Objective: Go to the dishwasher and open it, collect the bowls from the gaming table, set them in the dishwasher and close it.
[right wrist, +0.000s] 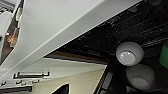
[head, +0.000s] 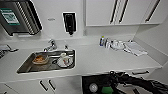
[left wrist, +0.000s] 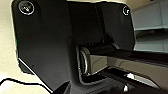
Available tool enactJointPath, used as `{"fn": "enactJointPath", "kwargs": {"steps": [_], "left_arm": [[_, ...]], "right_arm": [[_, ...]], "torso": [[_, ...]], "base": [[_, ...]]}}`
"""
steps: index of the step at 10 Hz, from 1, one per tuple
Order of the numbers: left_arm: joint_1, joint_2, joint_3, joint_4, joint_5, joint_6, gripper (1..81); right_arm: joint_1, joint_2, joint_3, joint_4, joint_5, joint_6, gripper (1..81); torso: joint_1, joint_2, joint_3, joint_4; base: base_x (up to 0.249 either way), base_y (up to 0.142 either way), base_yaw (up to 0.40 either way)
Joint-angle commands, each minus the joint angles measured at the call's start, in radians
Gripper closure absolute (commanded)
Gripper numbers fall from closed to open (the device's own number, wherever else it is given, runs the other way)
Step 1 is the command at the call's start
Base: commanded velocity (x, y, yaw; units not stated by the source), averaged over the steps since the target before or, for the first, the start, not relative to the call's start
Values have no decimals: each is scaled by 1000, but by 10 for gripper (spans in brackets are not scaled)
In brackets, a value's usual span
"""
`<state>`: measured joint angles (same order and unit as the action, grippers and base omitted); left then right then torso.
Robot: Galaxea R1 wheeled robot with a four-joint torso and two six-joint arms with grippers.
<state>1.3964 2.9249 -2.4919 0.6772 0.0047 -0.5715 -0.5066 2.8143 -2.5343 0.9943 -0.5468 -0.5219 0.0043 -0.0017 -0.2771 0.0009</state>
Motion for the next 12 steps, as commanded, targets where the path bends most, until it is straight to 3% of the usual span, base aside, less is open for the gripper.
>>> {"fn": "enactJointPath", "kwargs": {"steps": [1,3,6,8,12], "left_arm": [[-16,-1,7,1,47,4,10],[-16,1,7,1,46,4,10],[-16,7,7,8,46,5,10],[-16,8,7,12,31,5,10],[-16,5,4,10,29,5,10]], "right_arm": [[142,-35,0,35,-108,0,10],[125,-77,6,32,-166,0,10],[19,-259,13,40,-284,-3,10],[-63,-354,31,43,-305,-9,10],[-171,-447,86,116,-317,-62,10]], "torso": [[0,0,0,0],[0,0,0,0],[0,0,0,0],[0,0,0,0],[0,0,0,0]], "base": [[0,0,0],[0,0,0],[0,0,0],[0,0,0],[0,0,0]]}}
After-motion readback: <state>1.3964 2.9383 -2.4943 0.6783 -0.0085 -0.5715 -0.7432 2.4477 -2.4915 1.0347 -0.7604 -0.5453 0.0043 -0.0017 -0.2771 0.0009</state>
